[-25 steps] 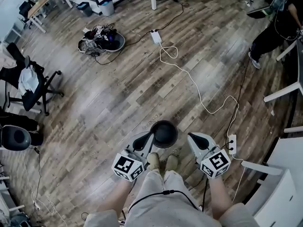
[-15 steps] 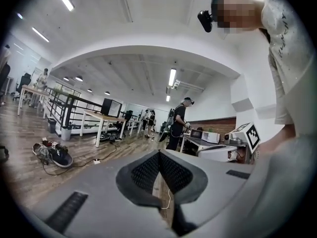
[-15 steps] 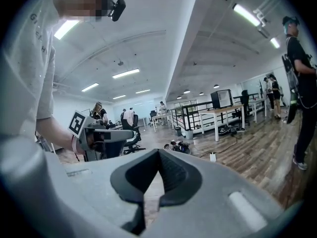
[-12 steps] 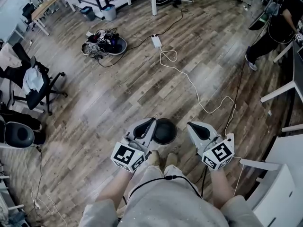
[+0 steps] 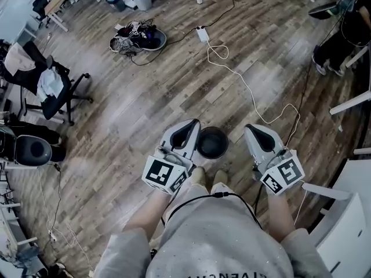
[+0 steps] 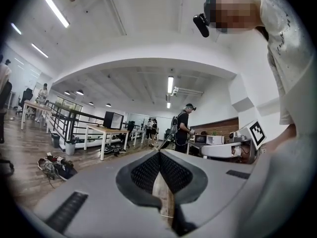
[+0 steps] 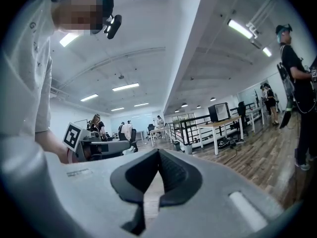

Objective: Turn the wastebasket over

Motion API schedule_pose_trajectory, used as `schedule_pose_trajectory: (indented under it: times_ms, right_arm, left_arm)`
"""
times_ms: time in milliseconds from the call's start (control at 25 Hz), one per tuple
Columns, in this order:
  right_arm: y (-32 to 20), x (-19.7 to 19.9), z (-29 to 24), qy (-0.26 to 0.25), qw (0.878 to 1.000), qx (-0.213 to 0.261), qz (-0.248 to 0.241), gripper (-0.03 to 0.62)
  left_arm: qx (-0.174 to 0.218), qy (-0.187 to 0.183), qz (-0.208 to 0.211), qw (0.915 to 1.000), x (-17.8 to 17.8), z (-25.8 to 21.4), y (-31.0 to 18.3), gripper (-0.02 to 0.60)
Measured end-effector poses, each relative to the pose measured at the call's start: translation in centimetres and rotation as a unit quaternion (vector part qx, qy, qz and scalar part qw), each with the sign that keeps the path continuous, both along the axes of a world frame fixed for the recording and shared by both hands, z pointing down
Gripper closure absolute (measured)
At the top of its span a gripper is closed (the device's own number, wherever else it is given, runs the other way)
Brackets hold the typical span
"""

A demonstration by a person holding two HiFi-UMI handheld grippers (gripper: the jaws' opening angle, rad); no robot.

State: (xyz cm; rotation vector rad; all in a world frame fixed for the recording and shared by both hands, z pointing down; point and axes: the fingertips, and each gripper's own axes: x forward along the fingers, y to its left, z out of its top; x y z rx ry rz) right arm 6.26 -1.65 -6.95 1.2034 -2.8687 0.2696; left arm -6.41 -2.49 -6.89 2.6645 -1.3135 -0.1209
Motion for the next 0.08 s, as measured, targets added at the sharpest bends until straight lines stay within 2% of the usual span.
schedule_pose_trajectory:
  times_ms: [80]
  right_arm:
    - [-0.19,0.03,-0.72,-0.003,1.000,0.013,0.008,0.594]
  left_arm:
    - [0.008,-0.001,-0.004,1.0000,-0.32,-0.31,-0.02,0.583]
